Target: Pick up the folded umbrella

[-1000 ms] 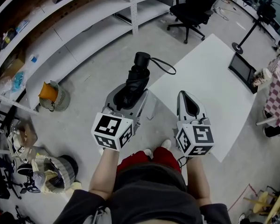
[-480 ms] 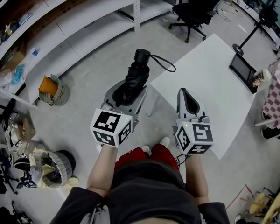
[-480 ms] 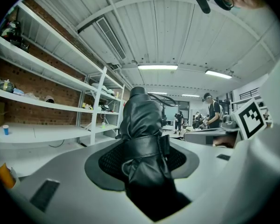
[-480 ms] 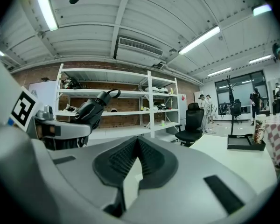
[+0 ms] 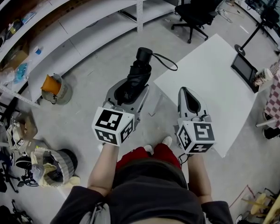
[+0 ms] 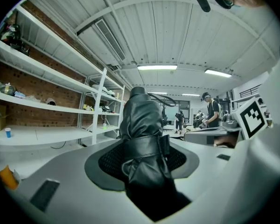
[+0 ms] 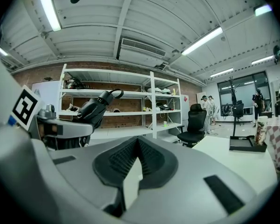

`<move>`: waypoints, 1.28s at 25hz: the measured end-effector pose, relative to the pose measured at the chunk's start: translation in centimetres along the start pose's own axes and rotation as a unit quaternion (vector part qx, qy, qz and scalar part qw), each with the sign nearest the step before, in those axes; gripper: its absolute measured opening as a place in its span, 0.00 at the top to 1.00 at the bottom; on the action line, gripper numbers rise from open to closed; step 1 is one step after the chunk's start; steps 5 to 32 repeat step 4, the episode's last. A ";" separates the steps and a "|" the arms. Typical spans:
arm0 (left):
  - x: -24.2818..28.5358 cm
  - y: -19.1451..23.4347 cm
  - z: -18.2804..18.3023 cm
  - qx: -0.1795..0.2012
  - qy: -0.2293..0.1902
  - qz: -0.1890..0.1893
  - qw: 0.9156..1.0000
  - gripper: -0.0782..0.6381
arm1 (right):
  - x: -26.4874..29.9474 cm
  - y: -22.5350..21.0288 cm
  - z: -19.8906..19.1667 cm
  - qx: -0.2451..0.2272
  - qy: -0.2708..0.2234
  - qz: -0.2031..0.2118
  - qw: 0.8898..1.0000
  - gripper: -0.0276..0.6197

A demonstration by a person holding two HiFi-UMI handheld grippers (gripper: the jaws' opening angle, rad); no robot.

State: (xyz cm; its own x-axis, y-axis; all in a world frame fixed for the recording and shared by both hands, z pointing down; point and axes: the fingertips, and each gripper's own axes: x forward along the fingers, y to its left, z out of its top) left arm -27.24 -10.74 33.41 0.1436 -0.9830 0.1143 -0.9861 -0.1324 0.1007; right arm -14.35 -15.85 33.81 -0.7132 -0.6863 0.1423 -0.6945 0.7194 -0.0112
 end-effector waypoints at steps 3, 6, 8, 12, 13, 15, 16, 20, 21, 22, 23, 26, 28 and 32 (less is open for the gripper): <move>-0.5 0.0 0.0 -0.001 -0.001 0.003 1.000 0.57 | -0.3 0.3 0.1 -0.002 -0.001 0.002 1.000 0.93; -0.7 0.0 0.0 -0.002 -0.001 0.004 1.000 0.57 | -0.4 0.4 0.2 -0.003 -0.001 0.003 1.000 0.93; -0.7 0.0 0.0 -0.002 -0.001 0.004 1.000 0.57 | -0.4 0.4 0.2 -0.003 -0.001 0.003 1.000 0.93; -0.7 0.0 0.0 -0.002 -0.001 0.004 1.000 0.57 | -0.4 0.4 0.2 -0.003 -0.001 0.003 1.000 0.93; -0.7 0.0 0.0 -0.002 -0.001 0.004 1.000 0.57 | -0.4 0.4 0.2 -0.003 -0.001 0.003 1.000 0.93; -0.7 0.0 0.0 -0.002 -0.001 0.004 1.000 0.57 | -0.4 0.4 0.2 -0.003 -0.001 0.003 1.000 0.93; -0.7 0.0 0.0 -0.002 -0.001 0.004 1.000 0.57 | -0.4 0.4 0.2 -0.003 -0.001 0.003 1.000 0.93; -0.7 0.0 0.0 -0.002 -0.001 0.004 1.000 0.57 | -0.4 0.4 0.2 -0.003 -0.001 0.003 1.000 0.93; -0.7 0.0 0.0 -0.002 -0.001 0.004 1.000 0.57 | -0.4 0.4 0.2 -0.003 -0.001 0.003 1.000 0.93; -0.7 0.0 0.0 -0.002 -0.001 0.004 1.000 0.57 | -0.4 0.4 0.2 -0.003 -0.001 0.003 1.000 0.93; -0.7 0.0 0.0 -0.002 -0.001 0.004 1.000 0.57 | -0.4 0.4 0.2 -0.003 -0.001 0.003 1.000 0.93; -0.7 0.0 0.0 -0.002 -0.001 0.004 1.000 0.57 | -0.4 0.4 0.2 -0.003 -0.001 0.003 1.000 0.93; -0.7 0.0 0.0 -0.002 -0.001 0.004 1.000 0.57 | -0.4 0.4 0.2 -0.003 -0.001 0.003 1.000 0.93; -0.7 0.0 0.0 -0.002 -0.001 0.004 1.000 0.57 | -0.4 0.4 0.2 -0.003 -0.001 0.003 1.000 0.93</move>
